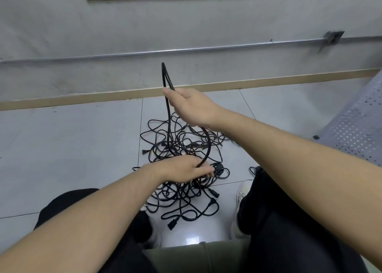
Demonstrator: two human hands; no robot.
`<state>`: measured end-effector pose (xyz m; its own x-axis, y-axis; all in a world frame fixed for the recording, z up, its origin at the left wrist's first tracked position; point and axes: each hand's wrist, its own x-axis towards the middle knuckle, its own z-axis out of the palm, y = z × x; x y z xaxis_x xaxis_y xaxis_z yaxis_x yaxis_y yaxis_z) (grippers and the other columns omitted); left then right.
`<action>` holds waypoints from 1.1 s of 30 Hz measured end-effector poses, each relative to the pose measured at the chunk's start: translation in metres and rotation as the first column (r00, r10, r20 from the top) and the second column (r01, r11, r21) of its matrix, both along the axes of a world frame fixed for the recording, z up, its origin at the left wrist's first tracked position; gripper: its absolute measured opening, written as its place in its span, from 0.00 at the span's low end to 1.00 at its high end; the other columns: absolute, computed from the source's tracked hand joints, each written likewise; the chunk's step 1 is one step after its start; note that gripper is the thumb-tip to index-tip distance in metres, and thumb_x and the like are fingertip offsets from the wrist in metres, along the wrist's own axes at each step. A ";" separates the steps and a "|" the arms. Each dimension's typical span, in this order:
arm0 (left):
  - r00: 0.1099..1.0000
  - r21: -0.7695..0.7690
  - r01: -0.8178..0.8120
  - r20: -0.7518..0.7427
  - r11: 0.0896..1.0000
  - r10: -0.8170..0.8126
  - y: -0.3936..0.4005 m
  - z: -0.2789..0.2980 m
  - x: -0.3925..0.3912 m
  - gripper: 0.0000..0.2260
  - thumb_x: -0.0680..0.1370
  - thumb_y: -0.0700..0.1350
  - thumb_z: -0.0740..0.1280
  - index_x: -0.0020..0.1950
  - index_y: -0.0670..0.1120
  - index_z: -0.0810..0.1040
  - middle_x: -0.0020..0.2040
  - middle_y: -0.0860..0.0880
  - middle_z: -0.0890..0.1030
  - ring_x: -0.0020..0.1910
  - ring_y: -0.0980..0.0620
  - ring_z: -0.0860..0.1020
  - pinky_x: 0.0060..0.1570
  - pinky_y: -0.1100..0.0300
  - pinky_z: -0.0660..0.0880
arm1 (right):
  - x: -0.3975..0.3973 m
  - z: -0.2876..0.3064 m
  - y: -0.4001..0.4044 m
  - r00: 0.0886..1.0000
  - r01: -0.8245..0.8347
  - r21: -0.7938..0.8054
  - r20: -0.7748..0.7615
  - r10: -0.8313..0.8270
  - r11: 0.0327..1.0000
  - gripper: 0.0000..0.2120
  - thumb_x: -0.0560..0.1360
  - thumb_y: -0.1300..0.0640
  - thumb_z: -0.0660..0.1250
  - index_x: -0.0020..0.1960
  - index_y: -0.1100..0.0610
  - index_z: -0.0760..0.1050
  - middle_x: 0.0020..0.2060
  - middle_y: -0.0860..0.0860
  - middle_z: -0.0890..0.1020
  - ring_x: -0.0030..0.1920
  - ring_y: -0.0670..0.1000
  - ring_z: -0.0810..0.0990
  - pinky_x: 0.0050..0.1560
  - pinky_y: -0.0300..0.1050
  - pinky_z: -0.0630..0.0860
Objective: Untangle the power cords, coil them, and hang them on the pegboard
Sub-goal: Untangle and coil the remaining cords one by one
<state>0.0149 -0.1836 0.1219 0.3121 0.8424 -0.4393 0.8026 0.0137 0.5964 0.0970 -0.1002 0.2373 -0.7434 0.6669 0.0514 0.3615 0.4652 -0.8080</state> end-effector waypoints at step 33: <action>-0.187 -0.507 -0.746 0.782 0.432 0.595 0.010 0.062 -0.062 0.37 0.80 0.73 0.47 0.63 0.44 0.76 0.53 0.44 0.86 0.42 0.47 0.82 0.39 0.54 0.79 | 0.053 -0.082 0.013 0.755 -0.356 0.172 0.632 0.174 0.919 0.16 0.86 0.45 0.54 0.58 0.54 0.75 0.48 0.51 0.81 0.50 0.55 0.76 0.51 0.47 0.71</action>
